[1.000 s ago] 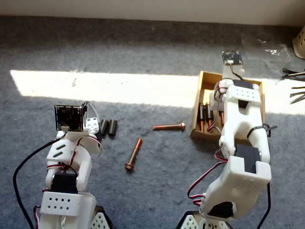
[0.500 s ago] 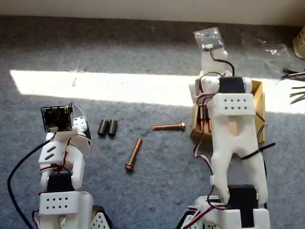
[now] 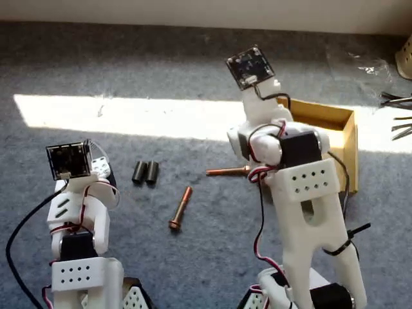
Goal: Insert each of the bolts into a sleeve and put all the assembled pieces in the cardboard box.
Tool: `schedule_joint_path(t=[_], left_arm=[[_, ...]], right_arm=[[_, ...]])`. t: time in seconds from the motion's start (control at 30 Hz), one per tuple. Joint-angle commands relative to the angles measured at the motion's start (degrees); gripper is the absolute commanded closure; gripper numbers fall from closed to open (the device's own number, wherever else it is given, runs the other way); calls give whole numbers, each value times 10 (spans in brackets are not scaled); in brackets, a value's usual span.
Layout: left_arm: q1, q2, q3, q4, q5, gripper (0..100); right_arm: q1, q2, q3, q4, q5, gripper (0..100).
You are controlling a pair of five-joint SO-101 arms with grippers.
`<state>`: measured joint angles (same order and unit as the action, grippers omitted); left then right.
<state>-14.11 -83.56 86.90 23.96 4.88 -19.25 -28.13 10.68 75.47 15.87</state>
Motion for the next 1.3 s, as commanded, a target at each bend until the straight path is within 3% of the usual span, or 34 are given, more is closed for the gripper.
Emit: schedule_joint_path(t=[0.0,0.1,0.27,0.4,0.6,0.7,1.03,1.27], left_arm=[[-24,-7,-6,-13,-2,995],[-27,-7,-4,-13,-1,995],[-28,-7,-4,-13,-3,995],[-31,-7,-4,-13,-4,995],[-89,-7,-3,-10,-1,995],[-109,-7,-3,-9,-1,995],[-151,-7,14,-9,-1,995],[-166,-7,32,-12,-3,995]], right_arm=[[-29,-28,-4,14,3,923],[-58,-28,-4,29,-1,943],[-114,-32,23,47,-90,947],[-157,-27,95,-23,-92,947],[-183,-26,210,-187,-98,943],[-183,-9,237,-203,-154,943],[-225,193,32,-116,-172,943],[-246,320,-181,-56,-302,943]])
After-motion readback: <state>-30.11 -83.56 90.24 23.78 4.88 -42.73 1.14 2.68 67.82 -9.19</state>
